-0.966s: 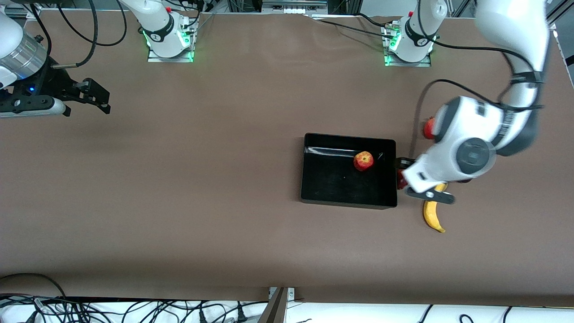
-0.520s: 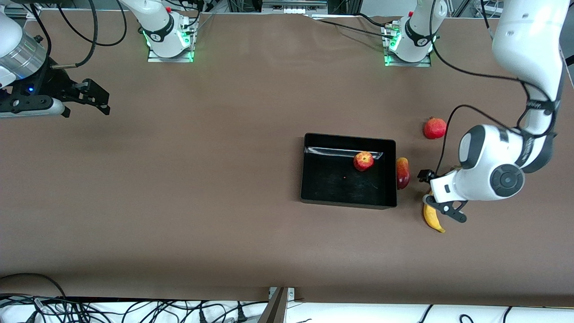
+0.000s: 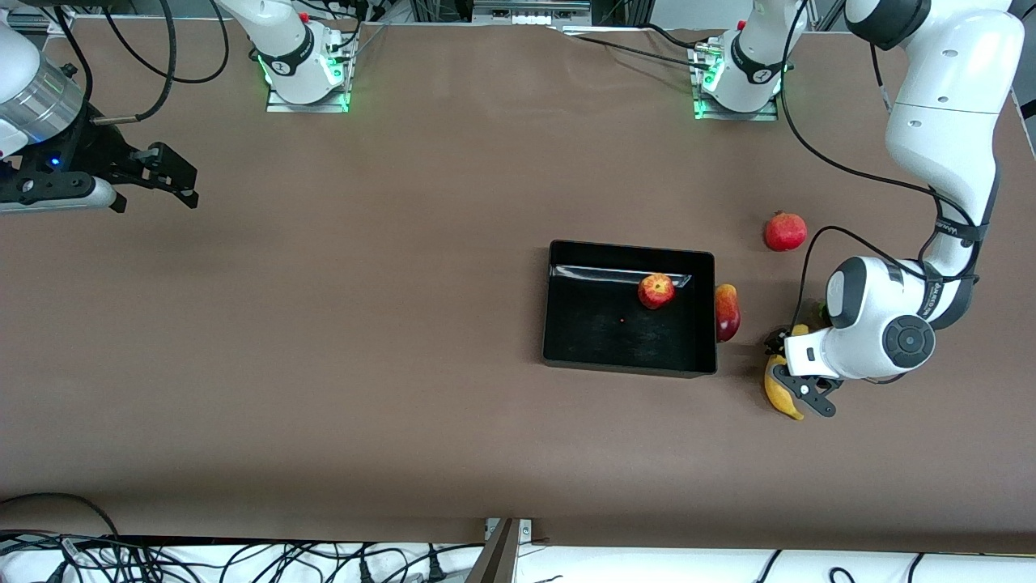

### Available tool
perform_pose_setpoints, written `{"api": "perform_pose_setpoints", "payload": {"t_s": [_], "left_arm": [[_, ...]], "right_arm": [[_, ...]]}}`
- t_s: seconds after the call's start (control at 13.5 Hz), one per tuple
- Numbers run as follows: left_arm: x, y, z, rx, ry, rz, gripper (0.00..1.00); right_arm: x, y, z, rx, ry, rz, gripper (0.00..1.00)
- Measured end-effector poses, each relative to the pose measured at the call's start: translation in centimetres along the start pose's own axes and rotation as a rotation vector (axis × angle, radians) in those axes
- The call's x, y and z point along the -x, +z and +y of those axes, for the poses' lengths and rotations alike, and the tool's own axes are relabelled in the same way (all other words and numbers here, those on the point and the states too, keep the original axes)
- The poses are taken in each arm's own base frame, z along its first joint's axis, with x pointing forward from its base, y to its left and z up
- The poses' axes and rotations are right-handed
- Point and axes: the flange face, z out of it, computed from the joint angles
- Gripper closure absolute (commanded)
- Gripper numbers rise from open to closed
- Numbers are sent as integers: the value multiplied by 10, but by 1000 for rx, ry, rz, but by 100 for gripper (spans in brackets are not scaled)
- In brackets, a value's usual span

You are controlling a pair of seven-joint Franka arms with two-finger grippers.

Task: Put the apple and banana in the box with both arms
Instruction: 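Move the left gripper to the yellow banana and grasp it, then lift the banana and carry it into the box with the left gripper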

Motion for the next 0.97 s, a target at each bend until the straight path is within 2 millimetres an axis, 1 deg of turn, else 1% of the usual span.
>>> {"api": "perform_pose_setpoints", "payload": {"t_s": [0.3,0.37,0.45,0.52,0.59,0.67,0.74,0.82,0.89,0.97], "left_arm": [[-1,-3,5,15,7,-18,100],[-1,-7,6,24,7,-32,100],[-1,-20,7,31,8,-46,100],[-4,-42,12,34,10,-53,100],[-12,-73,24,32,4,-49,100],[-22,-107,45,33,-26,-46,100],[-35,-138,75,33,-79,-42,100],[-51,-162,112,33,-152,-35,100],[-67,-174,150,40,-222,-30,100],[-83,-173,190,51,-280,-37,100]], "right_arm": [[0,0,0,0,0,0,0],[0,0,0,0,0,0,0],[0,0,0,0,0,0,0],[0,0,0,0,0,0,0],[0,0,0,0,0,1,0],[0,0,0,0,0,1,0],[0,0,0,0,0,1,0],[0,0,0,0,0,1,0],[0,0,0,0,0,1,0],[0,0,0,0,0,1,0]]}}
